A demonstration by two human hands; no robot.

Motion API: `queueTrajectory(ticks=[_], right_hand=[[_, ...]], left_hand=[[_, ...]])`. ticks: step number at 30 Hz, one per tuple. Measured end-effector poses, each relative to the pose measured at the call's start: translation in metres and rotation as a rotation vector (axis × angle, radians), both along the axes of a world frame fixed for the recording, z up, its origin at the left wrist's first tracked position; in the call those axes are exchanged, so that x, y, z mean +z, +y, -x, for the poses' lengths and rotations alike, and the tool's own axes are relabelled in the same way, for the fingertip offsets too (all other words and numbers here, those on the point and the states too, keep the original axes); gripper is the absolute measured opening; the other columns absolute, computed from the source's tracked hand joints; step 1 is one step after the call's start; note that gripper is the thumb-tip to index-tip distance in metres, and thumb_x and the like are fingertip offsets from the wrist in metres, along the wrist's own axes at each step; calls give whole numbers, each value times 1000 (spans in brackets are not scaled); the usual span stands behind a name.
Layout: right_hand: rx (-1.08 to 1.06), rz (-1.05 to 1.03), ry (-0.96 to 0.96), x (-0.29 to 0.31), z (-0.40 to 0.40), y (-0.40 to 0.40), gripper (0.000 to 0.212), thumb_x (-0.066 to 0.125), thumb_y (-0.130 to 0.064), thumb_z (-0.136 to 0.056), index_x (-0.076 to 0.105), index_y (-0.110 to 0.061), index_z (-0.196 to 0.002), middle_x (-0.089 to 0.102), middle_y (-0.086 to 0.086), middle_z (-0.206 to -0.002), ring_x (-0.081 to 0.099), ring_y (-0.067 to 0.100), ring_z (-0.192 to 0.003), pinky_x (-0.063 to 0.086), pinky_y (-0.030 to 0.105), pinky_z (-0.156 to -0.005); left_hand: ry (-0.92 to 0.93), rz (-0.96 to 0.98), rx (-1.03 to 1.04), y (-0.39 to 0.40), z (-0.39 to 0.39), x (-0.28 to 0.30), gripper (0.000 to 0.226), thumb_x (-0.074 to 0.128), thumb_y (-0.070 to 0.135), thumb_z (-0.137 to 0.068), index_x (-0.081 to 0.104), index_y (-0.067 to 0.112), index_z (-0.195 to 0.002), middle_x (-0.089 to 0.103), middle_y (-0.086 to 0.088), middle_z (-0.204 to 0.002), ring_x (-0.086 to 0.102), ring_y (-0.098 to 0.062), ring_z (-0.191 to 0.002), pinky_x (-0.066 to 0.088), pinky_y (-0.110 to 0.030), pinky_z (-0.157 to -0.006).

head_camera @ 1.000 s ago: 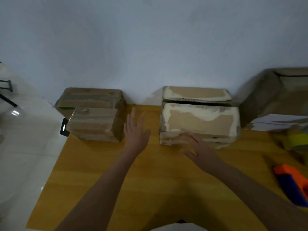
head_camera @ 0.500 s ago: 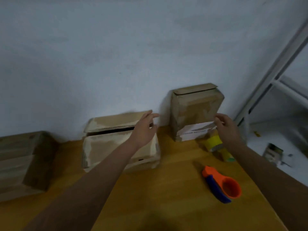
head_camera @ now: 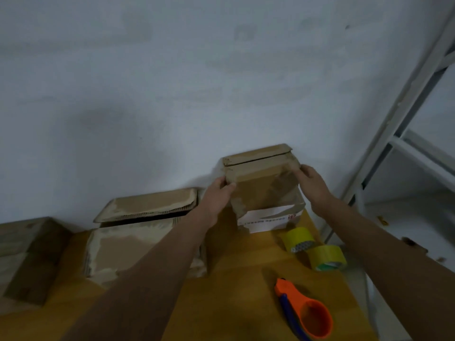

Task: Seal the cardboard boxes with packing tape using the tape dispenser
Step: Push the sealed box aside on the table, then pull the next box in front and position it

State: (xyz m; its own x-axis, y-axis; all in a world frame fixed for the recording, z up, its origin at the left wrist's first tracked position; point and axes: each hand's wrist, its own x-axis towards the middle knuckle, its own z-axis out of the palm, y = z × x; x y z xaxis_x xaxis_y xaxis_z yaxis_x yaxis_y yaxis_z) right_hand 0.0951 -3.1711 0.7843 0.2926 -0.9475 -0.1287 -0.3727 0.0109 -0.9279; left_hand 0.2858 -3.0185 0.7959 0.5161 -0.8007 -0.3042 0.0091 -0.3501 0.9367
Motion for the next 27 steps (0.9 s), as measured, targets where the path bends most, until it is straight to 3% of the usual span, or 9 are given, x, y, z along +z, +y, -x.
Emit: queueTrajectory(ticks=[4, 6, 9, 12, 15, 19, 22, 27], right_hand=[[-86, 184, -112, 12, 8, 32, 45, 54, -39, -96, 48, -23, -137, 49, 3, -134, 52, 14, -112, 44, 21, -82], [-139, 283, -108, 14, 13, 55, 45, 56, -39, -95, 47, -25, -137, 44, 1, -133, 51, 13, -114, 47, 27, -91], [-206, 291, -147, 10, 23, 96, 43, 56, -35, -96, 47, -25, -136, 41, 1, -133, 52, 15, -114, 50, 39, -99], [-225, 230, -162, -6, 36, 145, 46, 56, -37, -94, 45, -27, -137, 40, -1, -135, 51, 17, -118, 49, 46, -100], [-213, 183, -138, -27, 47, 193, 49, 57, -36, -94, 41, -29, -140, 39, 0, -138, 47, 19, -124, 46, 48, -103], [-196, 107, -14, -60, 49, 249, 54, 58, -33, -95, 38, -25, -144, 34, 4, -142, 38, 21, -130, 40, 36, -103], [-141, 61, 47, -80, 46, 281, 55, 59, -28, -95, 37, -22, -145, 36, 5, -141, 39, 21, -130, 38, 36, -105], [-67, 89, 58, -101, 33, 316, 53, 58, -22, -96, 38, -16, -144, 38, 6, -138, 38, 10, -121, 32, 25, -100]], left_hand=[[-65, 100, 172, 8, 7, 9, 42, 56, 37, -99, 51, 22, -138, 58, 13, -118, 52, 3, -91, 37, -12, -65], [-109, 160, 216, 21, 12, 13, 38, 55, 42, -98, 56, 24, -132, 62, 14, -110, 58, -2, -99, 43, -15, -70], [-183, 130, 211, 51, 20, 12, 37, 54, 47, -97, 60, 27, -127, 63, 9, -116, 60, -10, -106, 51, -28, -87], [-248, 78, 178, 89, 29, 4, 29, 52, 50, -97, 58, 32, -120, 59, 16, -109, 56, -1, -98, 46, -22, -77], [-253, 42, 139, 130, 39, -16, 26, 50, 46, -98, 58, 25, -112, 60, 9, -105, 59, -7, -94, 49, -26, -73], [-134, -27, 149, 189, 45, -55, 24, 52, 38, -100, 58, 20, -114, 60, 6, -106, 57, -7, -96, 45, -22, -70], [-118, -74, 166, 224, 38, -79, 15, 52, 31, -101, 58, 21, -111, 57, 7, -103, 56, -10, -95, 45, -23, -71], [-136, -114, 194, 262, 22, -105, 28, 52, 36, -101, 57, 18, -121, 56, 2, -112, 55, -9, -100, 45, -25, -76]])
